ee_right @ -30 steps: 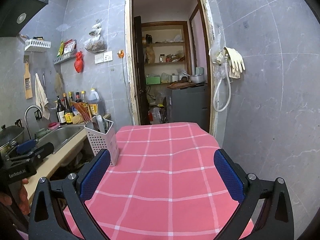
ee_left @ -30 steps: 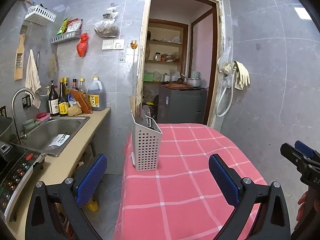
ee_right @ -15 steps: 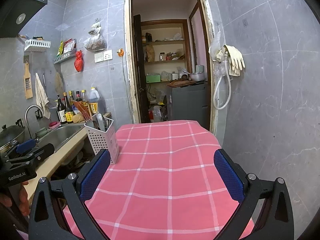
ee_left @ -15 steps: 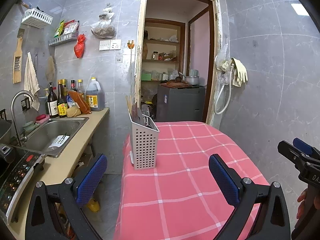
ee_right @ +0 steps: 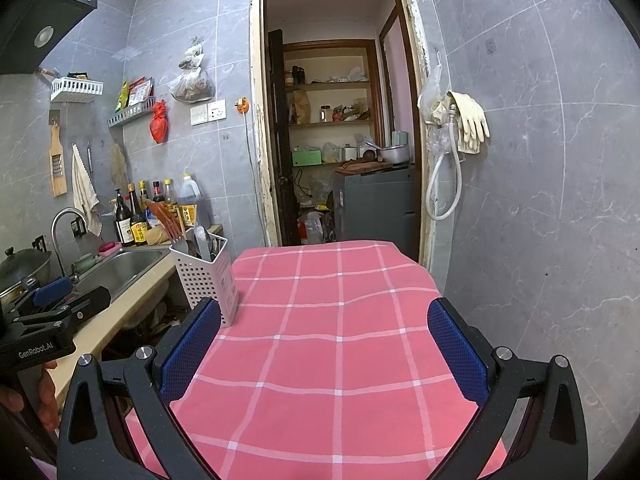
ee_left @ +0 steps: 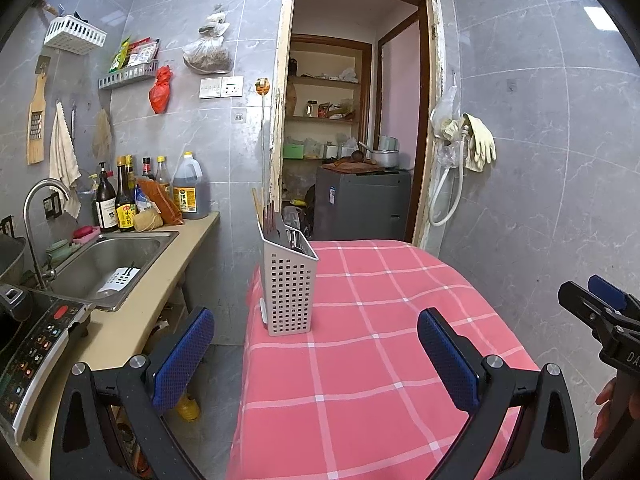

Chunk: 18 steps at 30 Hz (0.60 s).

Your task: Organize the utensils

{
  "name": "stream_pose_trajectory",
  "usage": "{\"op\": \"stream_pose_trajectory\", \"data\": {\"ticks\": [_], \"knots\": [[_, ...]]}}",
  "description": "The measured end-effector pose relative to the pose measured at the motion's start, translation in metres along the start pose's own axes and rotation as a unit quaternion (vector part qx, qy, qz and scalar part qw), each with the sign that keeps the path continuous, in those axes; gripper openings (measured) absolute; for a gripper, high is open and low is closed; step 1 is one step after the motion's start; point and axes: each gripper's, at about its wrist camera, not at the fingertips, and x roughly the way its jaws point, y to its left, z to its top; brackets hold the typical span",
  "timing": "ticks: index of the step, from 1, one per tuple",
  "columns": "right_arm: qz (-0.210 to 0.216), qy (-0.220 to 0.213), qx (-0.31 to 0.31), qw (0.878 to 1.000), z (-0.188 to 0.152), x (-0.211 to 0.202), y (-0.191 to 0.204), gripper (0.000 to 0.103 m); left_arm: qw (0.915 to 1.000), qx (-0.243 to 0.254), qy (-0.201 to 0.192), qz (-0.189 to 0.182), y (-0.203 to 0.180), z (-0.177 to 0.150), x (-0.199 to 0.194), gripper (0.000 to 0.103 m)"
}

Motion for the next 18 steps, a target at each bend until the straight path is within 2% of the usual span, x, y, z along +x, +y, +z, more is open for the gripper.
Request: {"op": "stream_pose_trajectory", "data": {"ticks": [18], "knots": [[0.002, 0.0, -0.002, 1.0, -0.002, -0.0047, 0.0029, 0.102, 1.0, -0.002, 0.003, 0.001, 0.0008, -0.0024, -0.0016, 0.102]]}}
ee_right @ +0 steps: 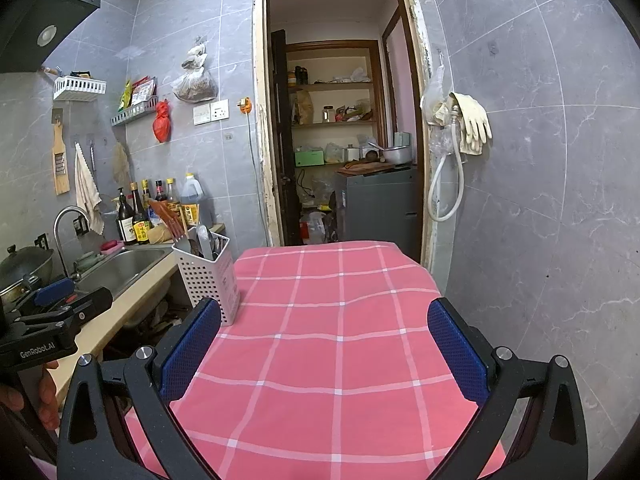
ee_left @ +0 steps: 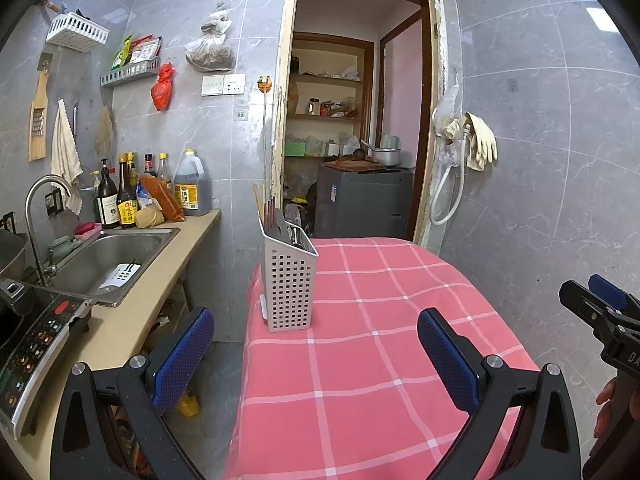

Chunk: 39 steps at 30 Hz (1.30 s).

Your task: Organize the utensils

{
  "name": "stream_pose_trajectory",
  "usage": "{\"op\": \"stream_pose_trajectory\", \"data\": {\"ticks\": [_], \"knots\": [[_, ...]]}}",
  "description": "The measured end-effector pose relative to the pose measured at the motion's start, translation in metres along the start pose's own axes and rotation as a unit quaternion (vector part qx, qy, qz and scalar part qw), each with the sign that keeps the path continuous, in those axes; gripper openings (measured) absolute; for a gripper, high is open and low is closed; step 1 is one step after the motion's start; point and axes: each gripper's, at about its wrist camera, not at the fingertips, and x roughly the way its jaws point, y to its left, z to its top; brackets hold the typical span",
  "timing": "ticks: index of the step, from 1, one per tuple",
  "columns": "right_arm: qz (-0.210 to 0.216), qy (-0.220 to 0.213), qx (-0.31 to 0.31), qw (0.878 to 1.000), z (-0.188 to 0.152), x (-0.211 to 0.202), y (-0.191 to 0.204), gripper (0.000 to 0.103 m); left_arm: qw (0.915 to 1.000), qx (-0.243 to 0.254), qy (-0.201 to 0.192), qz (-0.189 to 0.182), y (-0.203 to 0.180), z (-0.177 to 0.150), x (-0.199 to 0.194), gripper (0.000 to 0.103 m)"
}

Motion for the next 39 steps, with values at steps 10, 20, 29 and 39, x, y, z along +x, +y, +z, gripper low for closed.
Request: {"op": "stream_pose_trajectory", "data": {"ticks": [10, 20, 29, 39], "knots": [[0.0, 0.0, -0.001, 1.0, 0.0, -0.001, -0.001, 0.102, 1.0, 0.0, 0.001, -0.001, -0.001, -0.001, -0.001, 0.102], [0.002, 0.0, -0.002, 1.0, 0.0, -0.003, -0.002, 0.102, 1.0, 0.0, 0.003, -0.005, -0.002, -0.002, -0.001, 0.102], [0.002, 0.0, -0.002, 1.0, -0.001, -0.005, -0.001, 0.102, 1.0, 0.0, 0.002, -0.005, -0.001, -0.002, 0.0, 0.102], [0.004, 0.0, -0.004, 1.0, -0.001, -0.009, -0.002, 0.102, 1.0, 0.001, 0.002, -0.005, -0.001, -0.003, -0.002, 0.102]]}}
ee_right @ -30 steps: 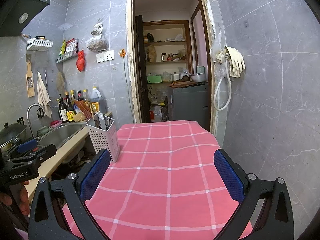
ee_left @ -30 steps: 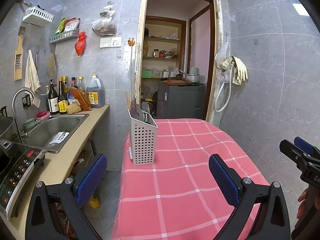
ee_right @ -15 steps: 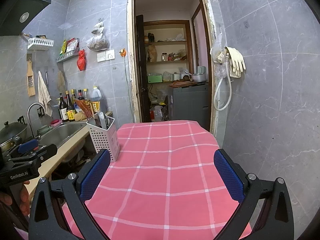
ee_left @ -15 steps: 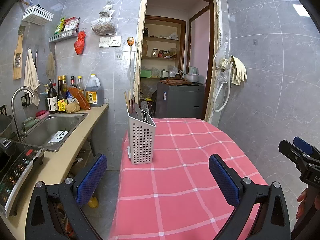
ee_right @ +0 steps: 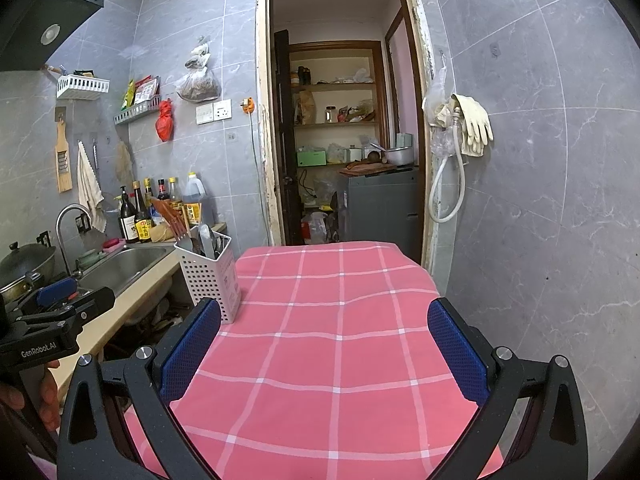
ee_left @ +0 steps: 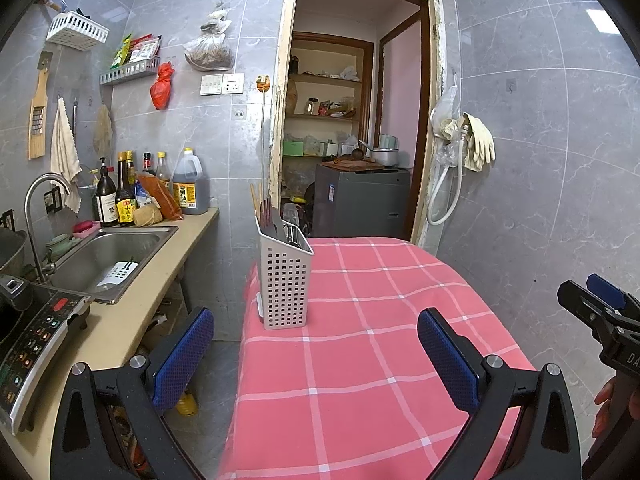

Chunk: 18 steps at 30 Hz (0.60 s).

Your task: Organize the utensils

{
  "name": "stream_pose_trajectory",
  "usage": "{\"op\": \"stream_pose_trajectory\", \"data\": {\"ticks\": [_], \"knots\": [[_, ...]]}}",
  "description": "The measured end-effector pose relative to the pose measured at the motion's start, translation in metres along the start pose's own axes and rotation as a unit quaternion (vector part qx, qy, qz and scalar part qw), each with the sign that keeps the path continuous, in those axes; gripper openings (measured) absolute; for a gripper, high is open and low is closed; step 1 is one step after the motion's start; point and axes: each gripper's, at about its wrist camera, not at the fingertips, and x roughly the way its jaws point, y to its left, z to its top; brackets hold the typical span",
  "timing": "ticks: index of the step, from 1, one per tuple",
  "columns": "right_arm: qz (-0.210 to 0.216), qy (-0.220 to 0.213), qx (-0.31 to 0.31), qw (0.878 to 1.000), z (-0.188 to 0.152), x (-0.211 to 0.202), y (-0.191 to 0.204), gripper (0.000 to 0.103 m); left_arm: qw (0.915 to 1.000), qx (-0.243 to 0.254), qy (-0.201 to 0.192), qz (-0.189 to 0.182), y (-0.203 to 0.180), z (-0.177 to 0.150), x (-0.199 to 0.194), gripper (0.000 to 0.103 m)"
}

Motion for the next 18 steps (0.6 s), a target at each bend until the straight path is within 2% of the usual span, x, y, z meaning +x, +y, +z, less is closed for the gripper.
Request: {"op": "stream_pose_trajectory", "data": {"ticks": [18], "knots": [[0.001, 0.001, -0.001, 1.0, 0.0002, 0.0004, -0.0001, 0.102, 1.0, -0.001, 0.004, 0.0, 0.0008, -0.0022, -0.0005, 0.102]]}}
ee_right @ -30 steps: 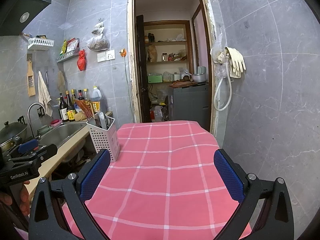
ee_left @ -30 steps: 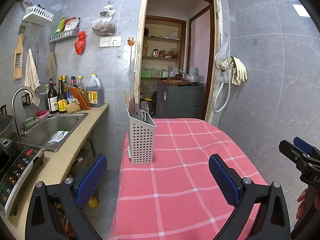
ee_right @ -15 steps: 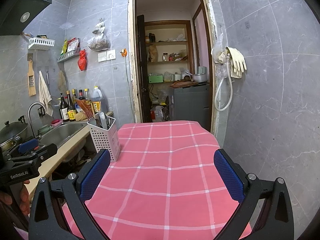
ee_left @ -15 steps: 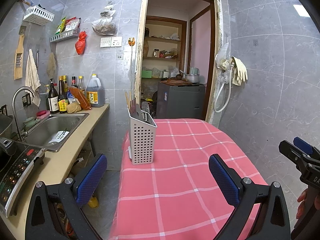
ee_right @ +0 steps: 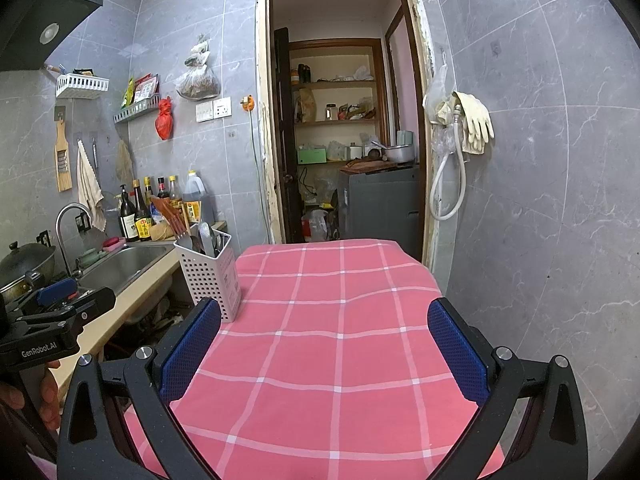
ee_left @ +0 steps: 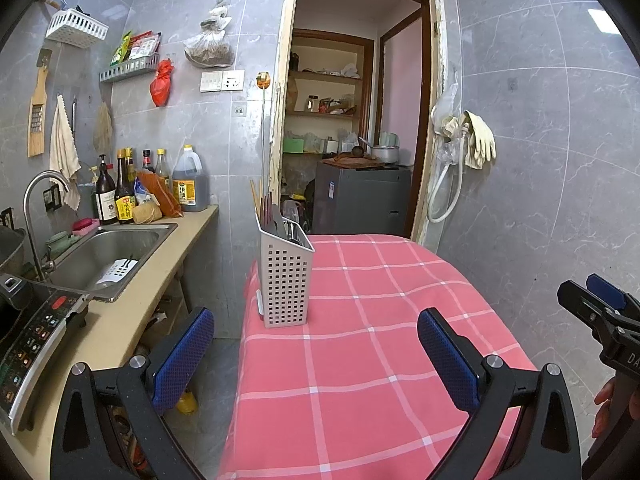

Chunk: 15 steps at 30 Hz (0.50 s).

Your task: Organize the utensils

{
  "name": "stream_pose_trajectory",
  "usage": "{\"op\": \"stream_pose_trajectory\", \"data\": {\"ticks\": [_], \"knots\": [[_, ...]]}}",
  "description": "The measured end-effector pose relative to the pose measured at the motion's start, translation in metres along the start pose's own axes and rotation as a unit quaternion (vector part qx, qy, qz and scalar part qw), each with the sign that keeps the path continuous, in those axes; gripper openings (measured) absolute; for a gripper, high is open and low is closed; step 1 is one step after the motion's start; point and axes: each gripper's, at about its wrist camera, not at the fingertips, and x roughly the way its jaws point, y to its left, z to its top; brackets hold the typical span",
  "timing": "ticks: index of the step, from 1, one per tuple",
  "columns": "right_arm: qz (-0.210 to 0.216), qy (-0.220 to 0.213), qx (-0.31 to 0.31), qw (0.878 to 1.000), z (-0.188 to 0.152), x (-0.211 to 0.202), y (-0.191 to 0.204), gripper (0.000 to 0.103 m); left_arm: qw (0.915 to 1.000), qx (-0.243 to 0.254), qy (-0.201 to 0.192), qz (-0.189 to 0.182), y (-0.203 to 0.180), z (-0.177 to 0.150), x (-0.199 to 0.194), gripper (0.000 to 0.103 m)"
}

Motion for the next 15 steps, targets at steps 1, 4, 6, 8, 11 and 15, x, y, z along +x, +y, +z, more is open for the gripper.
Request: {"op": "stream_pose_trajectory", "data": {"ticks": [1, 4, 6, 8, 11, 15], "knots": [[0.0, 0.001, 0.0, 1.0, -0.0006, -0.0011, -0.0001, 0.102, 1.0, 0.0, 0.0, 0.0, 0.0, -0.0001, -0.0001, 0.102], [0.001, 0.002, -0.001, 1.0, -0.0013, 0.0022, -0.0014, 0.102, 1.0, -0.001, 0.001, 0.0, 0.0001, -0.0007, 0.0, 0.102], [0.001, 0.002, -0.001, 1.0, -0.0014, 0.0022, -0.0014, 0.102, 1.0, -0.001, 0.001, 0.001, 0.0006, -0.0003, 0.0014, 0.102], [0.002, 0.003, -0.001, 1.0, -0.0015, 0.0032, -0.0014, 0.102, 1.0, -0.001, 0.003, -0.001, 0.0007, -0.001, 0.0015, 0.102], [0.002, 0.004, -0.001, 1.0, -0.0019, 0.004, -0.0014, 0.102, 1.0, -0.001, 0.004, 0.001, 0.0014, -0.0015, 0.0036, 0.102], [0.002, 0.003, -0.001, 1.0, -0.0016, 0.0042, -0.0019, 0.102, 1.0, 0.001, 0.003, 0.005, 0.002, -0.0003, 0.0058, 0.102]]}}
